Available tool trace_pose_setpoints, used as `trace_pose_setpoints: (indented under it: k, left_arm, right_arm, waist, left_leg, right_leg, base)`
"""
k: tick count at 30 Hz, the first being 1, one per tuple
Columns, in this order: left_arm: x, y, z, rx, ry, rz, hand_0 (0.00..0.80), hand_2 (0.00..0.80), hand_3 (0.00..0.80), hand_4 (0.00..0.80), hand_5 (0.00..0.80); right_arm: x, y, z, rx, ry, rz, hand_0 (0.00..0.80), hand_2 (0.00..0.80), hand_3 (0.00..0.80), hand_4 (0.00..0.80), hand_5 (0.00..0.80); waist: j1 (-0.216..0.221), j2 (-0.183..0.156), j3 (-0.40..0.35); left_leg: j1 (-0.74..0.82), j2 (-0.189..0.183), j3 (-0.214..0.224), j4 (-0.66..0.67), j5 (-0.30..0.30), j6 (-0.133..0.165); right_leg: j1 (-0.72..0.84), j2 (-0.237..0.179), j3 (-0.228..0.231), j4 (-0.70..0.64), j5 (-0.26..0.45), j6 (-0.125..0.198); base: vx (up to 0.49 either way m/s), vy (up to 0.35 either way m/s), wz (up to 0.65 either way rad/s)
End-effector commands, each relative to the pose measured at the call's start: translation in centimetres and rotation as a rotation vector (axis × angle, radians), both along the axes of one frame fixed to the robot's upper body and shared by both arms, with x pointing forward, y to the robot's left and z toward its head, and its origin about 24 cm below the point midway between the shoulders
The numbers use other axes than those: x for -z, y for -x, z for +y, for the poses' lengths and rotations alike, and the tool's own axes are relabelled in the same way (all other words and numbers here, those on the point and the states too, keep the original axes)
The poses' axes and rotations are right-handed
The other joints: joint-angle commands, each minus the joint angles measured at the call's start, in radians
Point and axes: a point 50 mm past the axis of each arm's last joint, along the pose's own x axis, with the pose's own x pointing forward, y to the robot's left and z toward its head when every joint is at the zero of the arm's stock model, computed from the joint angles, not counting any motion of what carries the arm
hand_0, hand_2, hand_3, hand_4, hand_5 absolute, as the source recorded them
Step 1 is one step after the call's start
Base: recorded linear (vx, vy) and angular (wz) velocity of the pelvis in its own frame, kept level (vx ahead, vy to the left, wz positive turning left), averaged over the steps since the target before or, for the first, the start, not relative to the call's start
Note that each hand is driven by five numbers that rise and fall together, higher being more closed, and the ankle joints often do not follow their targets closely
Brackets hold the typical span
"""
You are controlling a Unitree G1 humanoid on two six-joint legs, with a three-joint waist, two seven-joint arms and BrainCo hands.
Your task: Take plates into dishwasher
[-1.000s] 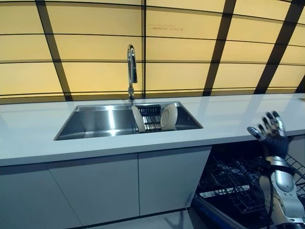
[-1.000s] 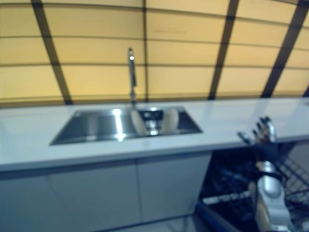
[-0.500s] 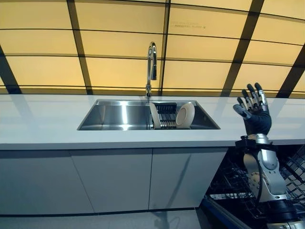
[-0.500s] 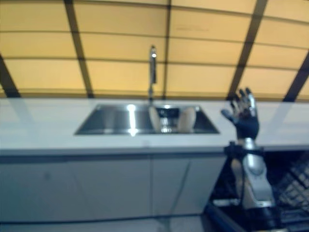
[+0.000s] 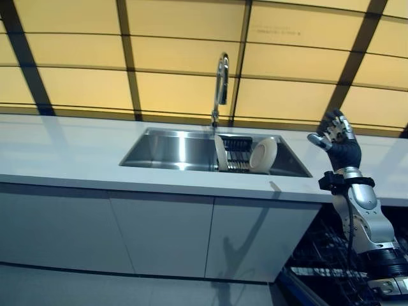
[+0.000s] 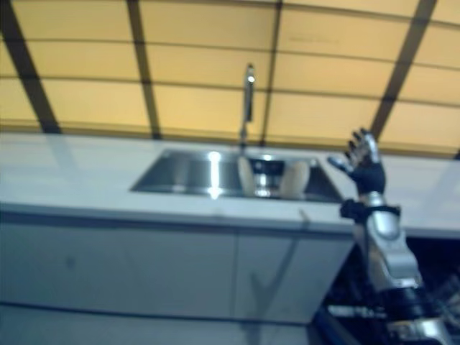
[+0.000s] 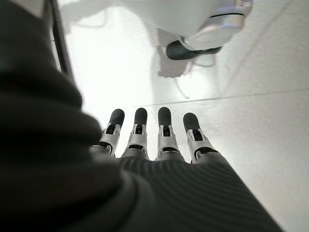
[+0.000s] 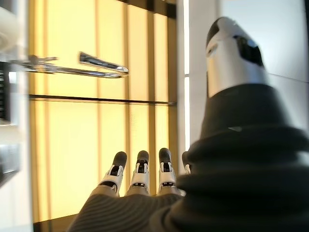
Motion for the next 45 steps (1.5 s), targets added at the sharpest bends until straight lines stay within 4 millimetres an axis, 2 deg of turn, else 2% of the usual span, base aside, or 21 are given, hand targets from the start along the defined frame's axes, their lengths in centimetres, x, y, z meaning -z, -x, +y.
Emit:
trace_pose_setpoints:
  k: [1,2,3,5,6,8,9,12,15,18,20,22,26,30,33,34,36,37,39,42,45]
  left_arm:
    - [-0.4,1.1,1.8,0.036,-0.049,0.027,0.000,0.000,0.000,0.000,0.000]
    - [-0.4,1.1,1.8,0.035,-0.049,0.028,0.000,0.000,0.000,0.000,0.000]
    - [-0.2,1.5,1.7,0.042,-0.044,0.041,0.000,0.000,0.000,0.000,0.000]
    - [-0.1,2.3,1.2,0.008,-0.016,0.027,0.000,0.000,0.000,0.000,0.000]
    - [0.0,2.5,1.1,-0.003,-0.010,0.019,0.000,0.000,0.000,0.000,0.000]
    - [0.0,2.6,1.0,-0.006,-0.006,0.015,0.000,0.000,0.000,0.000,0.000]
    - [0.1,2.6,0.4,0.002,0.010,-0.012,0.000,0.000,0.000,0.000,0.000]
    - [0.0,1.1,-0.3,0.035,0.012,-0.073,0.000,0.000,0.000,0.000,0.000]
    - [-0.6,-1.1,-0.1,0.081,0.004,-0.118,0.000,0.000,0.000,0.000,0.000]
    - [-0.8,-1.9,0.1,0.098,-0.004,-0.114,0.000,0.000,0.000,0.000,0.000]
    - [-0.7,-1.7,-0.1,0.098,-0.006,-0.107,0.000,0.000,0.000,0.000,0.000]
    - [-0.5,-1.0,-0.3,0.091,-0.011,-0.098,0.000,0.000,0.000,0.000,0.000]
    - [-0.1,0.8,-0.3,0.037,-0.018,-0.081,0.000,0.000,0.000,0.000,0.000]
    - [-0.1,1.3,0.4,-0.002,-0.036,-0.054,0.000,0.000,0.000,0.000,0.000]
    - [-0.4,0.4,0.8,-0.008,-0.045,-0.075,0.000,0.000,0.000,0.000,0.000]
    - [-0.6,-0.4,0.9,-0.025,-0.043,-0.098,0.000,0.000,0.000,0.000,0.000]
    - [-0.6,-0.5,0.9,-0.025,-0.043,-0.098,0.000,0.000,0.000,0.000,0.000]
    - [-1.0,-2.0,0.9,-0.003,-0.046,-0.135,0.000,0.000,0.000,0.000,0.000]
    - [-1.2,-2.6,1.2,0.022,-0.059,-0.151,0.000,0.000,0.000,0.000,0.000]
    - [-1.6,-3.2,1.6,0.019,-0.072,-0.165,0.000,0.000,0.000,0.000,0.000]
    - [-1.9,-3.8,2.1,0.013,-0.084,-0.175,0.000,0.000,0.000,0.000,0.000]
  right_arm:
    - [-4.7,-0.1,1.0,-0.030,0.000,-0.150,0.000,0.000,0.000,0.000,0.000]
    - [-4.6,-0.1,1.0,-0.031,0.000,-0.150,0.000,0.000,0.000,0.000,0.000]
    - [-4.2,-0.3,1.8,-0.055,0.009,-0.130,0.000,0.000,0.000,0.000,0.000]
    - [-2.8,-0.6,3.5,-0.111,0.042,-0.076,0.000,0.000,0.000,0.000,0.000]
    - [-2.3,-0.6,3.8,-0.123,0.051,-0.062,0.000,0.000,0.000,0.000,0.000]
    - [-2.1,-0.5,3.8,-0.129,0.057,-0.054,0.000,0.000,0.000,0.000,0.000]
    - [-1.3,-0.2,3.3,-0.132,0.074,-0.039,0.000,0.000,0.000,0.000,0.000]
    - [-1.0,0.3,2.4,-0.107,0.078,-0.029,0.000,0.000,0.000,0.000,0.000]
    - [-1.8,-0.2,2.5,-0.073,0.075,-0.020,0.000,0.000,0.000,0.000,0.000]
    - [-2.7,-1.3,2.9,-0.055,0.042,0.005,0.000,0.000,0.000,0.000,0.000]
    - [-2.8,-1.8,2.8,-0.055,0.038,0.016,0.000,0.000,0.000,0.000,0.000]
    - [-2.7,-2.1,2.7,-0.071,0.034,0.024,0.000,0.000,0.000,0.000,0.000]
    - [-1.8,-2.1,2.2,-0.123,0.044,0.050,0.000,0.000,0.000,0.000,0.000]
    - [-0.7,-1.9,2.0,-0.176,0.027,0.069,0.000,0.000,0.000,0.000,0.000]
    - [0.2,-1.7,2.1,-0.195,0.003,0.085,0.000,0.000,0.000,0.000,0.000]
    - [0.8,-1.6,2.1,-0.195,-0.001,0.096,0.000,0.000,0.000,0.000,0.000]
    - [0.8,-1.6,2.1,-0.195,-0.001,0.096,0.000,0.000,0.000,0.000,0.000]
    - [1.6,-1.4,1.8,-0.168,-0.008,0.114,0.000,0.000,0.000,0.000,0.000]
    - [1.7,-1.5,1.2,-0.160,-0.037,0.134,0.000,0.000,0.000,0.000,0.000]
    - [1.4,-1.9,1.1,-0.146,-0.041,0.123,0.000,0.000,0.000,0.000,0.000]
    - [0.5,-2.2,1.5,-0.152,-0.054,0.109,0.000,0.000,0.000,0.000,0.000]
  waist:
    - [0.029,-0.046,-0.082]
    - [0.029,-0.044,-0.081]
    - [0.026,-0.032,-0.103]
    - [0.011,0.002,-0.148]
    - [0.007,-0.005,-0.159]
    - [0.007,-0.008,-0.164]
    - [0.015,-0.036,-0.157]
    - [0.037,-0.075,-0.115]
    - [0.074,-0.082,-0.078]
    - [0.114,-0.050,-0.085]
    - [0.142,-0.035,-0.089]
    - [0.162,-0.030,-0.090]
    - [0.181,-0.015,-0.093]
    - [0.192,-0.039,-0.117]
    - [0.193,-0.068,-0.138]
    - [0.194,-0.073,-0.143]
    - [0.195,-0.074,-0.144]
    - [0.190,-0.061,-0.152]
    - [0.181,-0.046,-0.163]
    - [0.176,-0.040,-0.164]
    - [0.153,-0.034,-0.149]
  left_leg:
    - [0.091,-0.087,-0.018,0.100,-0.173,0.032]
    - [0.092,-0.085,-0.017,0.100,-0.175,0.032]
    - [0.133,-0.053,0.004,0.117,-0.164,-0.002]
    - [0.157,0.024,0.074,0.271,0.043,-0.085]
    - [0.136,0.023,0.086,0.353,0.127,-0.103]
    - [0.111,0.021,0.092,0.418,0.173,-0.114]
    - [-0.063,-0.001,0.112,0.739,0.243,-0.130]
    - [-0.374,-0.017,0.139,1.045,0.216,-0.111]
    - [-0.447,-0.028,0.169,0.785,0.165,-0.070]
    - [-0.426,0.010,0.169,0.283,0.269,-0.096]
    - [-0.441,0.014,0.130,0.053,0.325,-0.104]
    - [-0.458,0.026,0.137,-0.109,0.357,-0.110]
    - [-0.535,0.052,0.165,-0.153,0.405,-0.127]
    - [-0.480,0.046,0.177,-0.058,0.311,-0.073]
    - [-0.447,0.027,0.194,-0.034,0.273,-0.038]
    - [-0.432,0.011,0.181,-0.021,0.257,-0.021]
    - [-0.433,0.010,0.181,-0.020,0.257,-0.021]
    - [-0.403,-0.019,0.152,0.008,0.220,0.010]
    - [-0.368,-0.028,0.137,-0.001,0.198,0.027]
    - [-0.317,-0.029,0.148,-0.033,0.190,0.026]
    - [-0.240,-0.013,0.148,-0.075,0.180,0.004]
  right_leg:
    - [-0.057,-0.054,-0.012,-0.224,0.292,0.000]
    - [-0.057,-0.052,-0.012,-0.220,0.288,-0.001]
    - [-0.050,-0.053,-0.039,-0.175,0.256,-0.011]
    - [-0.007,-0.016,-0.065,-0.156,0.189,-0.064]
    - [0.016,-0.011,-0.060,-0.167,0.177,-0.081]
    - [0.035,-0.005,-0.055,-0.177,0.168,-0.092]
    - [0.105,-0.001,-0.017,-0.204,0.144,-0.131]
    - [0.201,-0.001,0.011,-0.221,0.114,-0.166]
    - [0.266,0.024,0.037,-0.255,0.091,-0.156]
    - [0.309,0.092,0.068,-0.265,0.042,-0.156]
    - [0.336,0.120,0.106,-0.271,0.026,-0.156]
    - [0.369,0.134,0.140,-0.263,0.001,-0.155]
    - [0.433,0.143,0.178,-0.219,-0.090,-0.156]
    - [0.503,0.048,0.143,-0.165,-0.140,-0.097]
    - [0.498,-0.021,0.078,-0.073,-0.040,-0.039]
    - [0.462,-0.060,0.056,0.029,0.043,-0.019]
    - [0.459,-0.061,0.057,0.032,0.042,-0.019]
    - [0.390,-0.112,0.064,0.210,0.169,-0.030]
    - [0.322,-0.113,0.070,0.300,0.188,-0.037]
    - [0.250,-0.105,0.020,0.188,0.149,-0.051]
    - [0.171,-0.054,-0.035,-0.045,0.088,-0.053]
  base:
    - [0.480,-0.246,0.12]
    - [0.417,-0.174,0.03]
    - [0.502,-0.208,0.05]
    - [0.630,-0.299,0.05]
    - [0.297,-0.174,0.04]
    - [0.231,-0.184,0.08]
    - [0.342,-0.294,-0.04]
    - [0.362,-0.289,-0.25]
    - [0.481,-0.147,0.00]
    - [0.497,0.035,-0.16]
    - [0.448,0.042,-0.08]
    - [0.522,0.036,-0.49]
    - [0.543,0.138,0.02]
    - [0.504,0.211,-0.34]
    - [0.295,0.202,-0.75]
    - [0.192,0.174,-0.45]
    - [0.220,0.193,-0.21]
    - [0.369,0.323,0.15]
    - [0.356,0.299,1.13]
    - [0.138,0.041,0.43]
    - [0.078,-0.078,-0.14]
